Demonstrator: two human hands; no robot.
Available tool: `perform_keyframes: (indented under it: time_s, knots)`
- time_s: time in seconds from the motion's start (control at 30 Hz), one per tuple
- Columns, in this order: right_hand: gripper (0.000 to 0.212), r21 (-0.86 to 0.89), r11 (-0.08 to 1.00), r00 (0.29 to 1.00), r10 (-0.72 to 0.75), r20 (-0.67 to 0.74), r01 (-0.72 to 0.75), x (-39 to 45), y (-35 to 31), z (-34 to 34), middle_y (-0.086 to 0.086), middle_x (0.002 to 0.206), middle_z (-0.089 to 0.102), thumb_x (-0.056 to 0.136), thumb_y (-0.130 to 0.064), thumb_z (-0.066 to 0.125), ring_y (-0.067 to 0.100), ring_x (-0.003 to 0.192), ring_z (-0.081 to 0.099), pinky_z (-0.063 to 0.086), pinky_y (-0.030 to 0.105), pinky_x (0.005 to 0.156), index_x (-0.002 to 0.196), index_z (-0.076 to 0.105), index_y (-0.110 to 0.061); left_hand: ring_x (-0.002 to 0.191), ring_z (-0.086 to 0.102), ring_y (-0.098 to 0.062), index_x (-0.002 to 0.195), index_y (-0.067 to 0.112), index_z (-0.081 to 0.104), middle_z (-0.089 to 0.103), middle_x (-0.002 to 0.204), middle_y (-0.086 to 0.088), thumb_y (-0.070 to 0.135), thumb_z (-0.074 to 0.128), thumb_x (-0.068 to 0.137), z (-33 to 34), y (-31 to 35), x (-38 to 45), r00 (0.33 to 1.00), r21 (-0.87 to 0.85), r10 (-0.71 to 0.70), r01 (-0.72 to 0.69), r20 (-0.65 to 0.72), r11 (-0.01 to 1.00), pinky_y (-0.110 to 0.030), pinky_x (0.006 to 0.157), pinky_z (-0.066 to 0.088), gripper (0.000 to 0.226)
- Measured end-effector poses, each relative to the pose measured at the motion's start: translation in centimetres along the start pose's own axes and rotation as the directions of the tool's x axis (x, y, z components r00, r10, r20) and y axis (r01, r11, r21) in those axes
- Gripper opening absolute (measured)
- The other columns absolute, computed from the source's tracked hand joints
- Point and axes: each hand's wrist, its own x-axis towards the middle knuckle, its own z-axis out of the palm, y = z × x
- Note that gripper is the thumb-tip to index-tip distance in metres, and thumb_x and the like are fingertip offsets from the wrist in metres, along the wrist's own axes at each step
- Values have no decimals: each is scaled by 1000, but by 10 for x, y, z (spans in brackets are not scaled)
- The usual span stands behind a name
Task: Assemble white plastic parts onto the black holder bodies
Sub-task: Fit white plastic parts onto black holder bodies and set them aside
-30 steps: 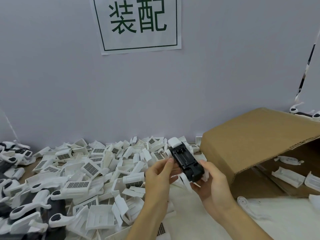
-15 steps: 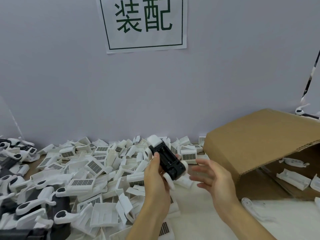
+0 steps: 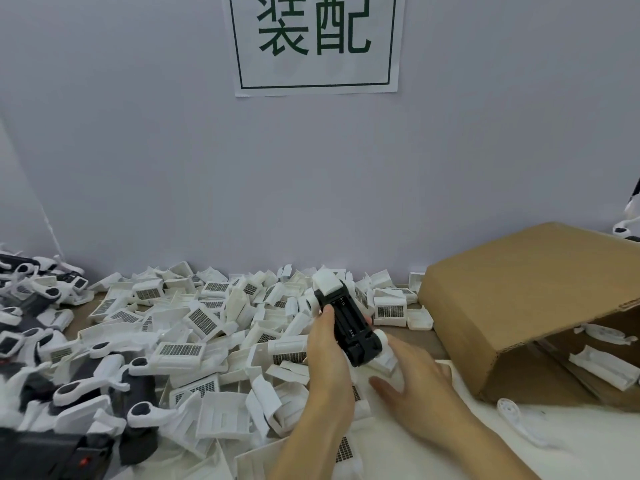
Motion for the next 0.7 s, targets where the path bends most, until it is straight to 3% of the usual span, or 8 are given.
perform_keyframes:
  time_s: [0.1, 0.2, 0.27, 0.4, 0.5, 0.57, 0.7]
  knots:
    - [45, 15, 1000, 998, 6, -67, -5, 1, 2, -1, -21, 129, 57, 93, -42, 62, 12, 126, 45, 39, 39, 102, 136, 46, -44, 79, 72, -24, 105, 10, 71, 77, 89, -13, 37, 45, 104, -2, -4, 3, 1000, 32, 7, -7, 10, 999, -41, 75, 57, 37]
    - [36, 268, 963, 976, 47, -214, 12, 3, 1, -1, -20, 111, 64, 88, -27, 72, 9, 107, 59, 49, 32, 87, 119, 57, -38, 83, 72, -26, 109, 9, 70, 76, 91, -14, 36, 45, 104, -2, -6, 6, 1000, 33, 11, -11, 7, 999, -41, 74, 57, 37]
    - [41, 414, 909, 950, 85, -302, 51, 4, 0, -3, -19, 108, 65, 85, -16, 77, 3, 102, 62, 54, 28, 81, 115, 57, -36, 89, 74, -27, 114, 10, 68, 77, 94, -14, 37, 46, 104, -2, -7, 7, 1000, 38, 9, -9, 5, 999, -40, 72, 59, 36]
    - [52, 508, 835, 837, 116, -535, 209, 7, -6, -11, -14, 113, 64, 83, 0, 76, 3, 96, 67, 53, 9, 71, 118, 57, -33, 117, 65, -32, 126, 16, 65, 71, 121, -14, 40, 49, 103, -1, -9, 6, 1000, 58, -1, 2, -17, 998, -55, 105, 49, 36]
    - [56, 483, 824, 755, 108, -646, 296, 6, -12, -16, -19, 118, 57, 83, 5, 73, 1, 98, 67, 50, 4, 72, 130, 58, -22, 113, 67, -33, 118, 19, 68, 72, 118, -13, 40, 50, 103, 0, -10, 5, 1000, 88, 8, -8, 3, 996, -57, 103, 50, 32]
    - [57, 413, 842, 725, 37, -688, 348, 4, -16, -18, -11, 121, 55, 83, 9, 71, 5, 104, 65, 51, 6, 78, 134, 57, -13, 108, 70, -32, 115, 22, 71, 74, 113, -11, 43, 49, 103, 1, -11, 3, 999, 134, 14, -21, 52, 991, -55, 100, 53, 32]
    - [57, 202, 886, 670, -150, -727, 417, 1, -23, -18, -1, 125, 54, 78, 18, 69, 13, 115, 55, 52, 21, 92, 129, 61, -6, 109, 71, -24, 118, 29, 69, 76, 110, -5, 41, 49, 103, 3, -14, 1, 990, 198, 25, -52, 140, 979, -52, 105, 50, 27]
